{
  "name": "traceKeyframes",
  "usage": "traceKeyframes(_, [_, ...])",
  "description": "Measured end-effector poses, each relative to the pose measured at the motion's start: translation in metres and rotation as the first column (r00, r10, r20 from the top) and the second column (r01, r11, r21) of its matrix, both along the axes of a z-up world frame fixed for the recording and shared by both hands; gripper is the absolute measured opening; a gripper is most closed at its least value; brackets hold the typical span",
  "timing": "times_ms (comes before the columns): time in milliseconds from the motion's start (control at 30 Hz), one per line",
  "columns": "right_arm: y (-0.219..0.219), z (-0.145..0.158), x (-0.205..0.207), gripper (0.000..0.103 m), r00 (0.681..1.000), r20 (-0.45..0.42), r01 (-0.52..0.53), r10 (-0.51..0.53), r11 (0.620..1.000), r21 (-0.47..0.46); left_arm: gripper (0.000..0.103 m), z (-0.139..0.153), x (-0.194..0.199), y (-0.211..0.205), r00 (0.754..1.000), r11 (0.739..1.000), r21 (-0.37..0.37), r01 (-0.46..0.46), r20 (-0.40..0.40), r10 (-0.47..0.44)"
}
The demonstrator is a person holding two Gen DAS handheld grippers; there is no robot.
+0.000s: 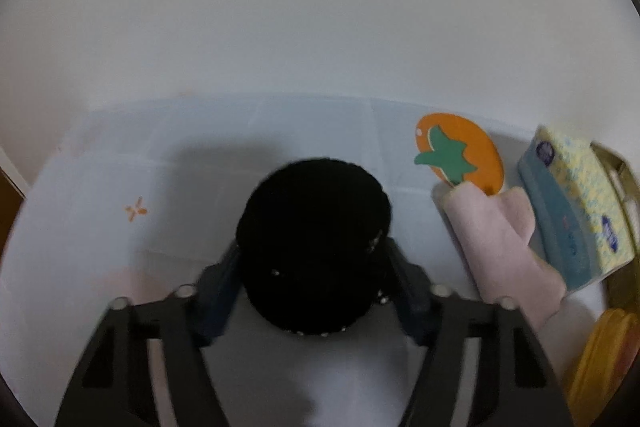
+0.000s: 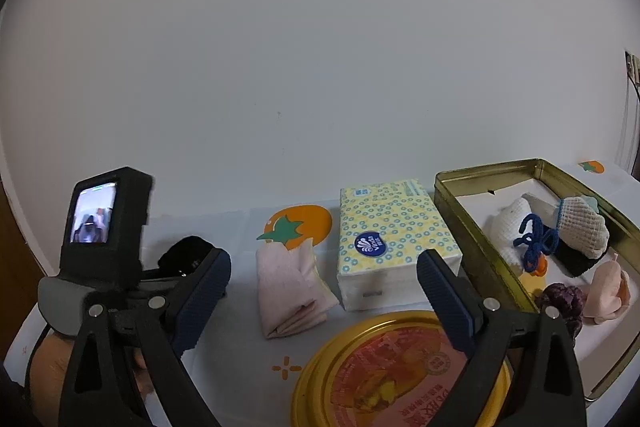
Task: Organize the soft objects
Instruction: 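Grasp the black fuzzy scrunchie with the left tool, then grasp the folded pink cloth with the right tool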
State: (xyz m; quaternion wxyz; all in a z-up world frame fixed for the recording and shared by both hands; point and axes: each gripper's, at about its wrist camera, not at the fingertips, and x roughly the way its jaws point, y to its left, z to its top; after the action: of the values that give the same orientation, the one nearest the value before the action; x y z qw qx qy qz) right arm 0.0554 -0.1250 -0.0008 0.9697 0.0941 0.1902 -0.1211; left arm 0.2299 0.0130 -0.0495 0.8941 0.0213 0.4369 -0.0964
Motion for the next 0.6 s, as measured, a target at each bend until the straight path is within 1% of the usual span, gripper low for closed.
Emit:
traceKeyframes(33, [0.0,0.0,0.0,0.096,1.0,-0.002,0.002,-0.002,1.0,0.0,0.056,0.001,-0.001,0.004,1.0,1.0,-0.02,-0.014,0.005,0.015])
traceKeyframes(67, [0.0,-0.001,0.001,0.096,1.0,-0.006,0.003,-0.004,1.0,-0.002,0.054,0.001,-0.002,0.006,1.0,0.999,-0.027,-0.029,0.006,0.029])
traceKeyframes(133, [0.002,-0.001,0.004,0.096,1.0,-0.014,-0.005,0.005,1.0,-0.006,0.052,0.001,-0.004,0.014,0.997,0.996,-0.043,-0.078,0.015,0.079])
traceKeyframes(233, [0.008,-0.001,0.011,0.096,1.0,-0.014,-0.026,0.026,0.999,-0.018,0.052,0.009,-0.016,0.03,0.98,0.981,-0.08,-0.177,0.075,0.183])
traceKeyframes(267, [0.01,0.0,0.013,0.096,1.0,-0.011,-0.027,0.027,0.999,-0.024,0.052,0.011,-0.021,0.034,0.972,0.977,-0.061,-0.206,0.1,0.212])
traceKeyframes(367, [0.02,0.002,0.026,0.096,0.998,-0.026,-0.051,0.05,0.998,-0.04,0.052,0.016,-0.033,0.04,0.953,0.965,0.022,-0.26,0.166,0.253])
traceKeyframes(400, [0.024,0.002,0.031,0.096,0.998,-0.035,-0.06,0.058,0.997,-0.05,0.052,0.017,-0.036,0.042,0.949,0.961,0.035,-0.273,0.173,0.264])
traceKeyframes(500, [0.04,-0.003,0.058,0.096,0.989,-0.112,-0.104,0.095,0.991,-0.08,0.052,0.015,-0.042,0.054,0.942,0.952,0.042,-0.305,0.162,0.294])
traceKeyframes(600, [0.052,-0.014,0.087,0.095,0.969,-0.218,-0.14,0.119,0.987,-0.084,0.052,0.012,-0.047,0.064,0.934,0.941,0.044,-0.335,0.149,0.325])
